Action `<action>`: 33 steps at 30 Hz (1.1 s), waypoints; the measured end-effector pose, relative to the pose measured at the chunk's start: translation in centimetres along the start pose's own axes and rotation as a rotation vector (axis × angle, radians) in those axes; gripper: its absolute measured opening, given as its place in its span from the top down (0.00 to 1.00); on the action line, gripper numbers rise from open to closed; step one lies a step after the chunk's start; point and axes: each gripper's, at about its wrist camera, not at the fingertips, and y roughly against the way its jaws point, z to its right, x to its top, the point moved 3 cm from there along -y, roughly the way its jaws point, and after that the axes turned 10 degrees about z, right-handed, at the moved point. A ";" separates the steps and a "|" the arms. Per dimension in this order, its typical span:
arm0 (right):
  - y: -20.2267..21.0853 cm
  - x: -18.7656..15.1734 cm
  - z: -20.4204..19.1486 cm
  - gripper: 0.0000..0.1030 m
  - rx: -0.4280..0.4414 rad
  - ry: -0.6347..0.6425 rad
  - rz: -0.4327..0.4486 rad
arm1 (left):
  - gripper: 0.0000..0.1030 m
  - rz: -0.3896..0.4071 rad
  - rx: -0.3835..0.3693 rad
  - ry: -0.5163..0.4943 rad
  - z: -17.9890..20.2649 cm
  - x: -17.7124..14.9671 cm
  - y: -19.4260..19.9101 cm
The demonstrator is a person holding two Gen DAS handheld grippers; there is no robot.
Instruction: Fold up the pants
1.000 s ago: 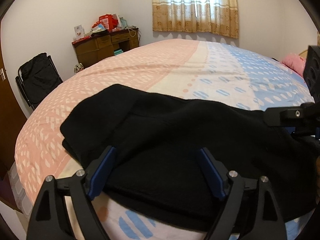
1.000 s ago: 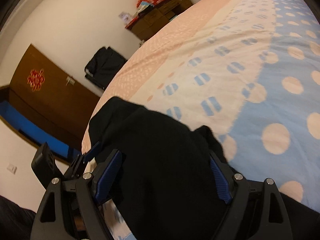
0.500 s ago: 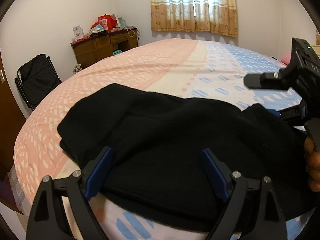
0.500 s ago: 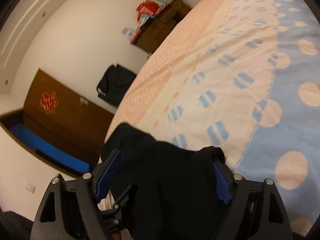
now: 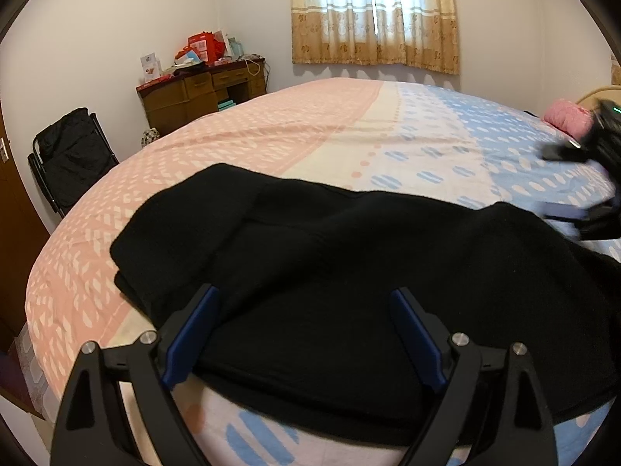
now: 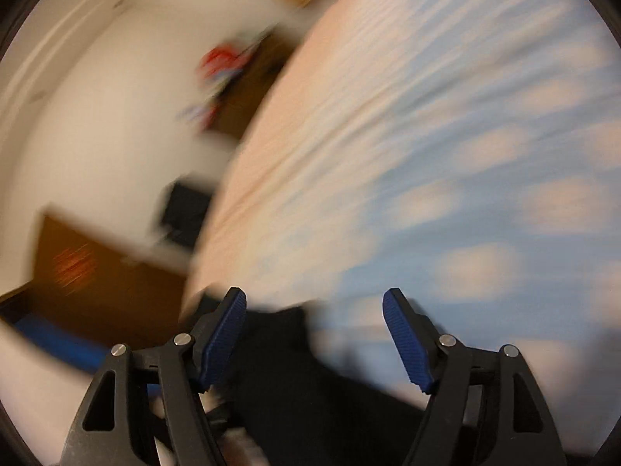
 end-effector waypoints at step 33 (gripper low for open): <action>33.4 -7.4 14.7 0.97 -0.723 -0.212 0.596 | 0.07 -0.020 0.017 -0.026 0.4 0.4 -0.5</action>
